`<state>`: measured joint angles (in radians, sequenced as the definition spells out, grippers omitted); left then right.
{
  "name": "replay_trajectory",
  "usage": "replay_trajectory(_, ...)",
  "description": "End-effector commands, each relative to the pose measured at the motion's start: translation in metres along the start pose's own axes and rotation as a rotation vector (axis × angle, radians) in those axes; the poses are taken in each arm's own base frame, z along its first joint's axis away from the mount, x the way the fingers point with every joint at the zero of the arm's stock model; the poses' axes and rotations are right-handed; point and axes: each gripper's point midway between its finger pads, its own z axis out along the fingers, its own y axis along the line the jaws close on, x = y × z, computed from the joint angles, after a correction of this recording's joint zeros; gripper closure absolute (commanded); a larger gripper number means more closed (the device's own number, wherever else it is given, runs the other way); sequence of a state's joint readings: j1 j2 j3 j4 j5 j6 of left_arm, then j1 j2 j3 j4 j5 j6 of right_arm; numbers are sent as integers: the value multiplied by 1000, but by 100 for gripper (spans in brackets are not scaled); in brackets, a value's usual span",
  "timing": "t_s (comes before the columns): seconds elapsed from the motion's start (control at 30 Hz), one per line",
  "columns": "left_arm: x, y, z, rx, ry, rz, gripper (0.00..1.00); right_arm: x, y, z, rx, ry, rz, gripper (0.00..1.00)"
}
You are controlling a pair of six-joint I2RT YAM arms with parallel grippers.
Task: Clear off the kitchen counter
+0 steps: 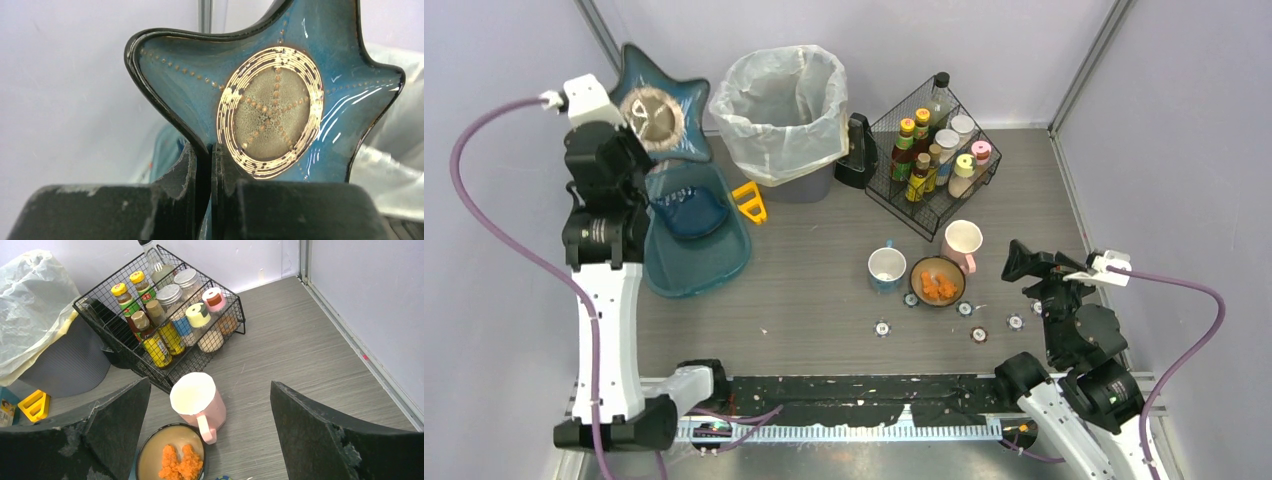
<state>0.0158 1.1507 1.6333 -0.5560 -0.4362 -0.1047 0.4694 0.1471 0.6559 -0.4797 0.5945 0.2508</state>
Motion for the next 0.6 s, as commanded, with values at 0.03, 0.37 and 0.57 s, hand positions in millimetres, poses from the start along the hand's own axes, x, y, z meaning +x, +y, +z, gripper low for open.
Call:
replay_trajectory(0.03, 69, 5, -9, 55, 153, -240, 100, -9, 4, -2, -18, -34, 43, 5)
replay_trajectory(0.37, 194, 33, 17, -11, 389, -477, 100, -10, 5, -3, -29, -38, 48, 5)
replay_trajectory(0.57, 223, 39, 58, -10, 467, -599, 100, -9, 4, -3, -22, -36, 44, 5)
